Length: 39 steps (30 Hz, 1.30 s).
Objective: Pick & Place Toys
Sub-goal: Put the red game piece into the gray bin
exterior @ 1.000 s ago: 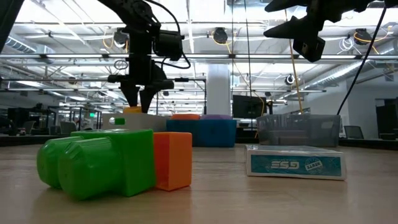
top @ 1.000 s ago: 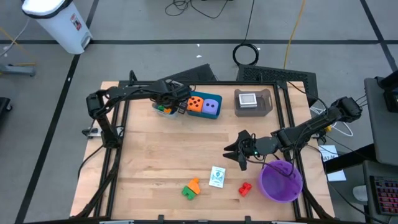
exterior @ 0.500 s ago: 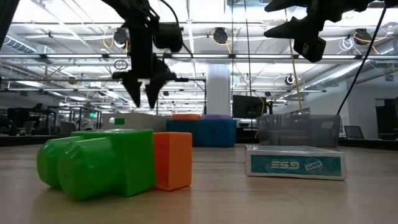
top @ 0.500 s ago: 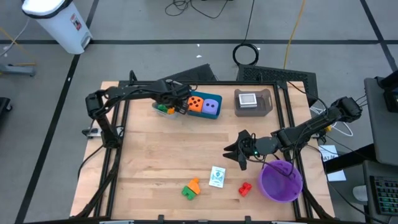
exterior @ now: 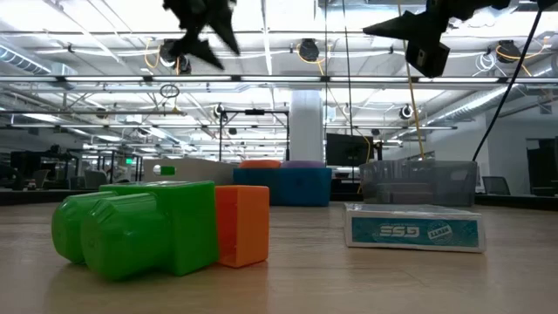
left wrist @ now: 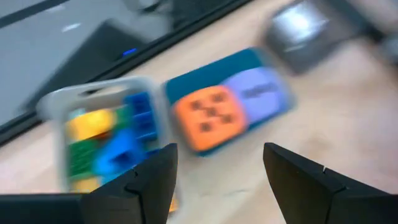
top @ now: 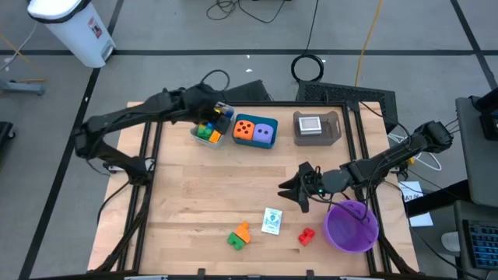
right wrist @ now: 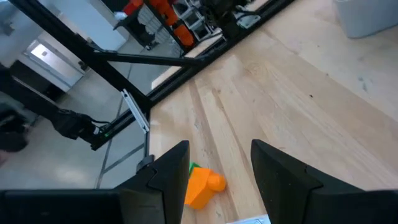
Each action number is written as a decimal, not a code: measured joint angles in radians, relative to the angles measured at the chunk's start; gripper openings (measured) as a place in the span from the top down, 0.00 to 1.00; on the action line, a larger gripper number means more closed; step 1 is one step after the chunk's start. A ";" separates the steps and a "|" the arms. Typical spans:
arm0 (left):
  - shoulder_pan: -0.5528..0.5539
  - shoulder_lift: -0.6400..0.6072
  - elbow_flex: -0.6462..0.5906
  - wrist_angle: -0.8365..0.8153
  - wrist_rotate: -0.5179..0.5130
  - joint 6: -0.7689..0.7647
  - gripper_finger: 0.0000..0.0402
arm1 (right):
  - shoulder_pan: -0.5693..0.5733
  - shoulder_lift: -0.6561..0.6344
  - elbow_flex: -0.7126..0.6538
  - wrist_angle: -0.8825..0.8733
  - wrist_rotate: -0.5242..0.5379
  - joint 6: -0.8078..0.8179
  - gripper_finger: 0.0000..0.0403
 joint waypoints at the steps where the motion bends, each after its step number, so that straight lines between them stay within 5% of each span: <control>1: -0.012 -0.022 0.000 0.022 0.029 0.000 0.39 | 0.000 0.000 0.000 0.009 0.000 -0.007 0.59; 10: -0.278 -0.103 0.001 0.250 0.149 -0.007 0.39 | 0.001 0.000 0.000 0.112 -0.004 -0.013 0.59; 20: -0.653 -0.054 0.002 0.610 -0.119 -0.064 0.39 | 0.011 0.001 0.052 0.207 -0.269 0.021 0.59; 29: -0.783 -0.003 0.000 0.752 -0.269 -0.099 0.39 | 0.091 0.040 0.411 -0.293 -0.287 -0.258 0.59; 39: -0.833 0.008 0.000 0.850 -0.340 -0.105 0.39 | 0.227 0.313 0.695 -0.780 -0.341 -0.588 0.59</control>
